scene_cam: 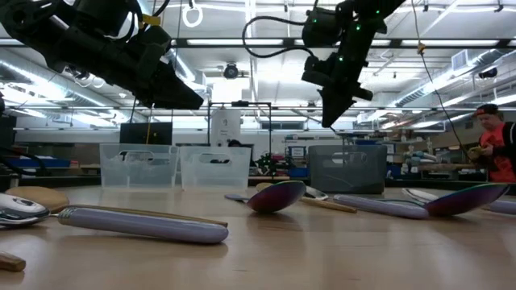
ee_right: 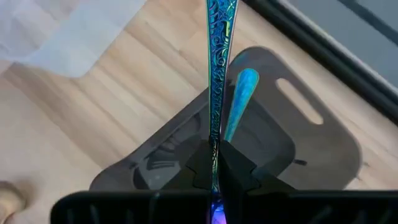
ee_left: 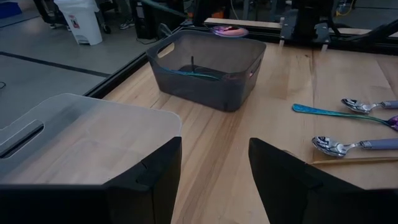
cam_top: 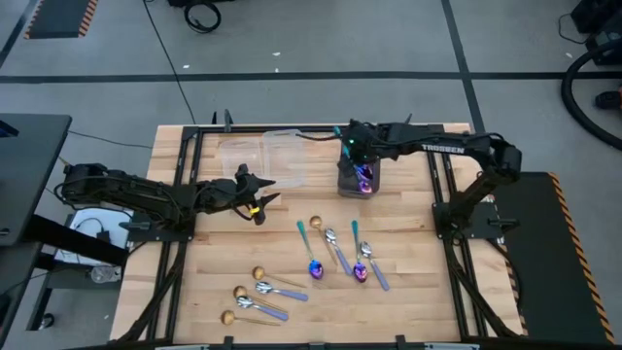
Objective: Sort silverware by color (type)
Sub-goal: Put the blue spoon into the black bin, then put the purple spoon into the left transparent bin
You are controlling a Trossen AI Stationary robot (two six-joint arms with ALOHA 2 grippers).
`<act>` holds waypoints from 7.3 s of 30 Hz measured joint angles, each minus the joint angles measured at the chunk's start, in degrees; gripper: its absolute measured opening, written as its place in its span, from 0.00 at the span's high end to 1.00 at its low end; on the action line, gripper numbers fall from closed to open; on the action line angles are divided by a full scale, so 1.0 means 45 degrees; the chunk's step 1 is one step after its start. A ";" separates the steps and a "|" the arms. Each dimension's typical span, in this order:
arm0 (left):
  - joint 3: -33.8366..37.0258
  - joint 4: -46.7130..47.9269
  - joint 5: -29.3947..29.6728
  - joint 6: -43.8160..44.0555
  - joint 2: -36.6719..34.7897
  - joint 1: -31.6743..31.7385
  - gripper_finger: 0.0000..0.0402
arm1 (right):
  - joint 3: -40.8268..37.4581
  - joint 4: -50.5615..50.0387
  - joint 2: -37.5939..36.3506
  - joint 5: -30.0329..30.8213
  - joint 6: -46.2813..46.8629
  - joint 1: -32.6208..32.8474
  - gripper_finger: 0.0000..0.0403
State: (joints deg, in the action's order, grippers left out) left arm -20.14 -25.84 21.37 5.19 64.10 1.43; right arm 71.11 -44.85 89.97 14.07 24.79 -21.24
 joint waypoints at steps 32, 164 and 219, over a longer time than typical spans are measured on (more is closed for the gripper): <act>0.0003 0.0090 0.0000 0.0025 0.0000 0.0000 0.52 | -0.3867 0.3143 0.0389 0.0534 0.2241 0.0322 0.96; -1.2930 1.4343 -0.0427 0.7957 1.1158 -0.8857 0.50 | -0.7329 1.6237 0.0777 0.7284 -0.4831 0.9695 0.67; -1.2852 1.6086 -0.1306 0.6315 1.0697 -0.8616 0.88 | -0.7340 1.6189 0.0777 0.6930 -0.4160 0.9703 0.67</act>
State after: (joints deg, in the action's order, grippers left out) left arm -77.97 46.55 15.49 33.61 112.23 -37.34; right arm 38.08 28.00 93.47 45.25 6.07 22.42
